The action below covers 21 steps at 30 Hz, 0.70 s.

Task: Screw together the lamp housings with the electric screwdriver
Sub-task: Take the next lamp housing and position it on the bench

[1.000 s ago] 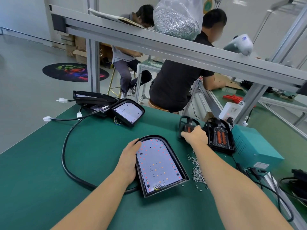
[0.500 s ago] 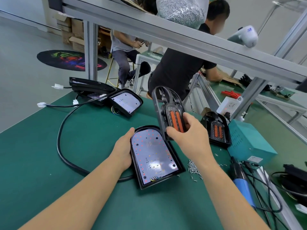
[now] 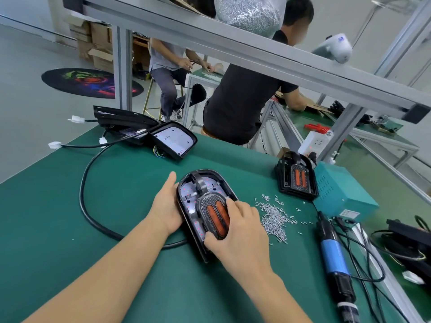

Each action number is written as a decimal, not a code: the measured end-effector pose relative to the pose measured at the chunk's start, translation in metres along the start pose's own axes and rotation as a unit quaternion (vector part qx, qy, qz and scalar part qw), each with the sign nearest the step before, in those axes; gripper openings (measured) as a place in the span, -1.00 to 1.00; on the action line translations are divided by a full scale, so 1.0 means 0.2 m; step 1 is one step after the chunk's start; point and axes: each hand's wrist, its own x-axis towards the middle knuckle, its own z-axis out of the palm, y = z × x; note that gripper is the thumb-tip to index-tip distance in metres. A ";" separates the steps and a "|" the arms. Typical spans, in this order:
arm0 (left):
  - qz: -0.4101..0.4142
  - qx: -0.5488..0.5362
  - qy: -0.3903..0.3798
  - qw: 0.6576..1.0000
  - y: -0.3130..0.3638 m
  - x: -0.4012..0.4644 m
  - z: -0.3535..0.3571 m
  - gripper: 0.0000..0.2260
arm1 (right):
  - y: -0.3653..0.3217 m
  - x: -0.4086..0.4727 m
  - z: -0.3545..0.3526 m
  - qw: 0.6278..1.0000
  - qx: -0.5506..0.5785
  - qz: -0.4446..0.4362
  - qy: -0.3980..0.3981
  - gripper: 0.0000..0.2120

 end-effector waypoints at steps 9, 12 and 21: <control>-0.002 0.030 -0.002 1.000 -0.01 -0.03 0.01 -0.55 | 0.02 -0.04 0.00 1.000 -0.006 0.002 -0.011 -0.28; 0.067 0.080 0.058 0.993 -0.01 -0.03 0.05 -0.70 | 0.01 -0.04 -0.01 1.000 -0.019 -0.002 -0.020 -0.35; 0.094 0.158 0.111 0.977 -0.04 -0.03 0.05 -0.81 | 0.04 -0.04 0.01 0.999 -0.024 -0.030 -0.014 -0.41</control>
